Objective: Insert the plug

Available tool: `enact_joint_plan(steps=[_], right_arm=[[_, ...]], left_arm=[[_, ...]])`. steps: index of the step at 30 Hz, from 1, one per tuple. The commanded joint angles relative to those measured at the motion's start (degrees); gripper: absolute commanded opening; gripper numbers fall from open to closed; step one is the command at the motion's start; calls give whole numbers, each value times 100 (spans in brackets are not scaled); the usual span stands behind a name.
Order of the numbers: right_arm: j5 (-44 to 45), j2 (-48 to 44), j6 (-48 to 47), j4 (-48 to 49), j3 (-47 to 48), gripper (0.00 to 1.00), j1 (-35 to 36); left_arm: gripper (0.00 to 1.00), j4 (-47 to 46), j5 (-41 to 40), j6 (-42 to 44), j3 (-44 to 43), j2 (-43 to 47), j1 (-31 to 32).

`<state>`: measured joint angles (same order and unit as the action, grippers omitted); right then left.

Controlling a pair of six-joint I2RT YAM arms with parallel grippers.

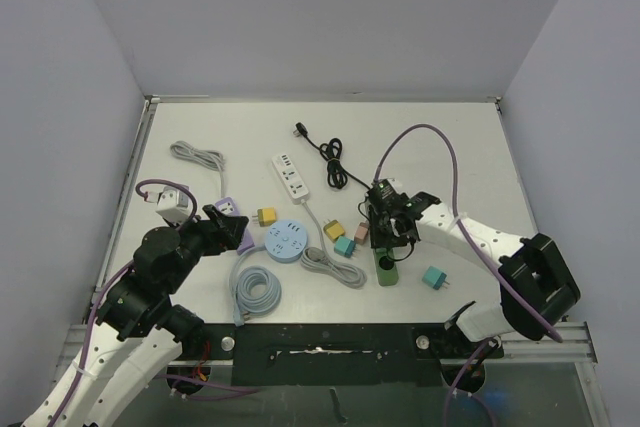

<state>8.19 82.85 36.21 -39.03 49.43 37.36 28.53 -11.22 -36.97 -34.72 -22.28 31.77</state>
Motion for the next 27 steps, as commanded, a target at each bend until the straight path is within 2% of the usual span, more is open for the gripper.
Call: enact_joint_plan(steps=[1,5,9,10,11,14,15,16,22,27], right_arm=[[-522,1161,256,1097,-1153,0,67],[-389,1038,292,987,-1090,0,73],[162,152,330,247,-386,0,113],[342,-45,353,18,-146,5,115],[458,-210,384,-174,86,15,121],[690,-743,498,-569,663,55,144],[780,-910,576,-676,781,64,148],[907,-1069,704,-778,855,67,144],[1873,-1938,1934,-1332,529,71,-28],[2271,-2048,2980,-2152,118,73,-489]], left_arm=[[73,-155,-82,39,-56,51,-7],[73,-154,-82,41,-59,31,-5],[73,-163,-82,42,-46,2,-7],[73,-164,-75,48,-47,-23,-4],[73,-164,-67,47,-53,-41,-4],[73,-172,-40,52,-57,-97,-5],[73,-173,-32,50,-57,-108,-6],[73,-173,-25,50,-62,-117,-5],[73,-248,72,46,-35,-135,-11],[73,-294,217,60,-43,-225,-8]])
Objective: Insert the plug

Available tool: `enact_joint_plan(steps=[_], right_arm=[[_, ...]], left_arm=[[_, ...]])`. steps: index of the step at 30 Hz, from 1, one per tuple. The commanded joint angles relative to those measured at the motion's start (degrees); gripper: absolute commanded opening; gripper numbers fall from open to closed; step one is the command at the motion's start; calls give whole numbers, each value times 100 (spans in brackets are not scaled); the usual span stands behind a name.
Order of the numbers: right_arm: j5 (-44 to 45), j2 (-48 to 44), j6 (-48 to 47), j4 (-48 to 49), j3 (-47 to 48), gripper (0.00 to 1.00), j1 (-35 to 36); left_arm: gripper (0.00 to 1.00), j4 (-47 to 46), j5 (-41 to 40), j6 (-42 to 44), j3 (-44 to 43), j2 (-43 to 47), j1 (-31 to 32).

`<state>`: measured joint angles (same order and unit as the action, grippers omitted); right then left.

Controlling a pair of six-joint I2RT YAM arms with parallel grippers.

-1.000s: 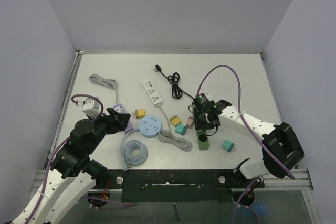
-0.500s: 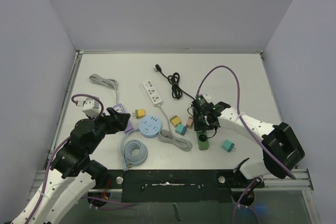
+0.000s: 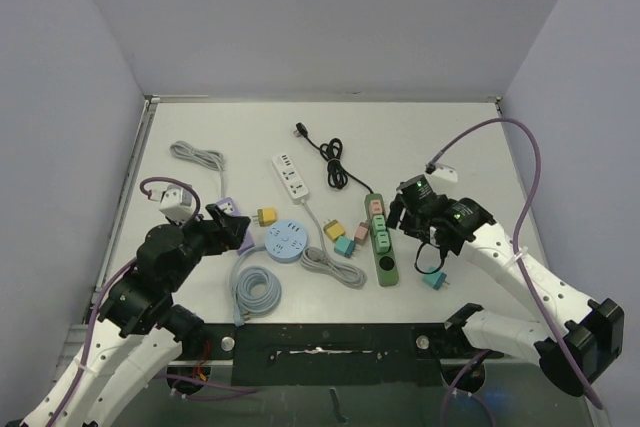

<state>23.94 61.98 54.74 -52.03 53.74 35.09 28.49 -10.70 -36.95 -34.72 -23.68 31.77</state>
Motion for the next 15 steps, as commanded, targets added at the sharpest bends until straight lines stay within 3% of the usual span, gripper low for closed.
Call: enact_joint_plan(steps=[1,8,15], right_arm=[[714,35,1273,-934,-397,73,-312],[710,56,2337,-1247,-1040,75,-460],[450,286,2527,-905,-1419,76,-531]], left_arm=[[73,-302,197,63,-41,-115,-5],[73,-392,379,66,-27,-271,-5],[73,-458,465,66,-14,-365,-6]])
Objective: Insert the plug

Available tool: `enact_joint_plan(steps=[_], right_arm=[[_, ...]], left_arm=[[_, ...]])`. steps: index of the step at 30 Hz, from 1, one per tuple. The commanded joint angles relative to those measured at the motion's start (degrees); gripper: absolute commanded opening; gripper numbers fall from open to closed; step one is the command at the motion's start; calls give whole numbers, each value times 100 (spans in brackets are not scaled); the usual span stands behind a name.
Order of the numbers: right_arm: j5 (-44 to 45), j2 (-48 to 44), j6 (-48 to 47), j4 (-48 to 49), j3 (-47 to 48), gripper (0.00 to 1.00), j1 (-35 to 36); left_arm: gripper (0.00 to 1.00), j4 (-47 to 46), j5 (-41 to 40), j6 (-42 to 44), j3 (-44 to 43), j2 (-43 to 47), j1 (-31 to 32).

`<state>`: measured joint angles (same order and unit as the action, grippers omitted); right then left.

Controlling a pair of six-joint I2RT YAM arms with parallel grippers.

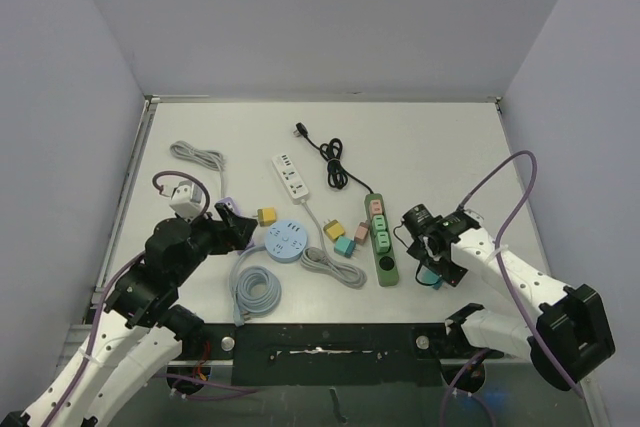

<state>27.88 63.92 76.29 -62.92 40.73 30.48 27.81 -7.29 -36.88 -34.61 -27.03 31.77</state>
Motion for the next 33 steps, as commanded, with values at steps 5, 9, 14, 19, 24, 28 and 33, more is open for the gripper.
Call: enact_joint_plan(steps=[5,9,14,19,24,28,33], right_arm=[[-131,209,486,446,-433,75,-148],[-327,147,169,954,-704,70,-255],[-528,-52,-317,1534,-1009,54,-409],[-770,-342,-825,1857,-1019,42,-514],[-1132,-886,-1504,1813,-517,41,-538],[-2150,-1262,-2444,2173,54,42,-548],[-3986,-1404,-2915,2745,655,43,-548]], left_arm=[[73,-457,196,12,27,-31,-11],[73,-542,274,-42,84,-47,-5],[73,-579,333,-56,118,-104,-4],[74,-725,539,-78,163,-188,-4],[74,-1273,963,-204,326,-311,-6],[74,-1825,1285,-245,404,-456,-4],[74,-1941,1302,102,76,-708,-5]])
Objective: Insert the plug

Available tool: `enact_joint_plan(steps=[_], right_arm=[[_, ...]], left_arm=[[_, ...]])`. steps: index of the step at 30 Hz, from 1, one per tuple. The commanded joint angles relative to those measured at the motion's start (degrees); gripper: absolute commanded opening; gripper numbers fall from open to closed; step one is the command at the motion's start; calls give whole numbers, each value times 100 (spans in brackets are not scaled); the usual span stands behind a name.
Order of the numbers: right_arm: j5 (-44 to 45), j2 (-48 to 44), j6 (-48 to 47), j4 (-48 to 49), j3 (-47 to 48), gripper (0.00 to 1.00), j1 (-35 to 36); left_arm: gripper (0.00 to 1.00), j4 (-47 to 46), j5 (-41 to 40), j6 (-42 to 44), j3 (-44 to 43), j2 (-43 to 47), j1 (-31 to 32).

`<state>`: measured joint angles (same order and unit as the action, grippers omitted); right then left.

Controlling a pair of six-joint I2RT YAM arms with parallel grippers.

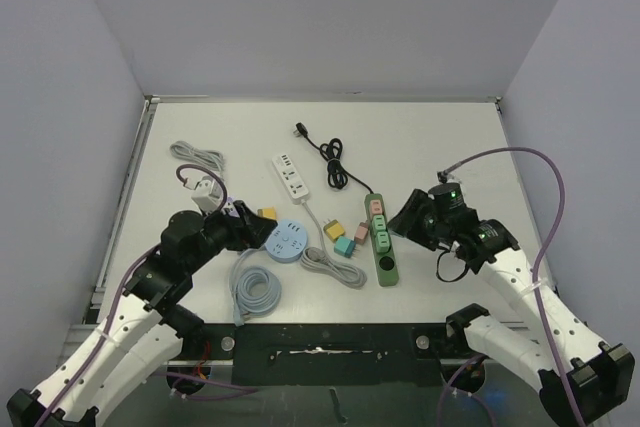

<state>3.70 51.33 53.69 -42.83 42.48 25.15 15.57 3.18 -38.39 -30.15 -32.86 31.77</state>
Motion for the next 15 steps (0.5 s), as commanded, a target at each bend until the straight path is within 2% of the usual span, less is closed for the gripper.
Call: enact_joint_plan(steps=[1,7,12,15], right_arm=[[-1917,-178,-658,1006,510,43,-14],[-3666,-134,-204,2644,469,44,67],[-4436,28,163,3753,535,45,348],[-4802,225,363,4133,634,45,485]], left_arm=[[74,-1004,427,292,-369,-169,-11],[74,-3107,1404,446,-135,-499,24],[74,-4747,1592,1457,4,-932,196],[74,-5971,2397,2148,192,-1400,421]])
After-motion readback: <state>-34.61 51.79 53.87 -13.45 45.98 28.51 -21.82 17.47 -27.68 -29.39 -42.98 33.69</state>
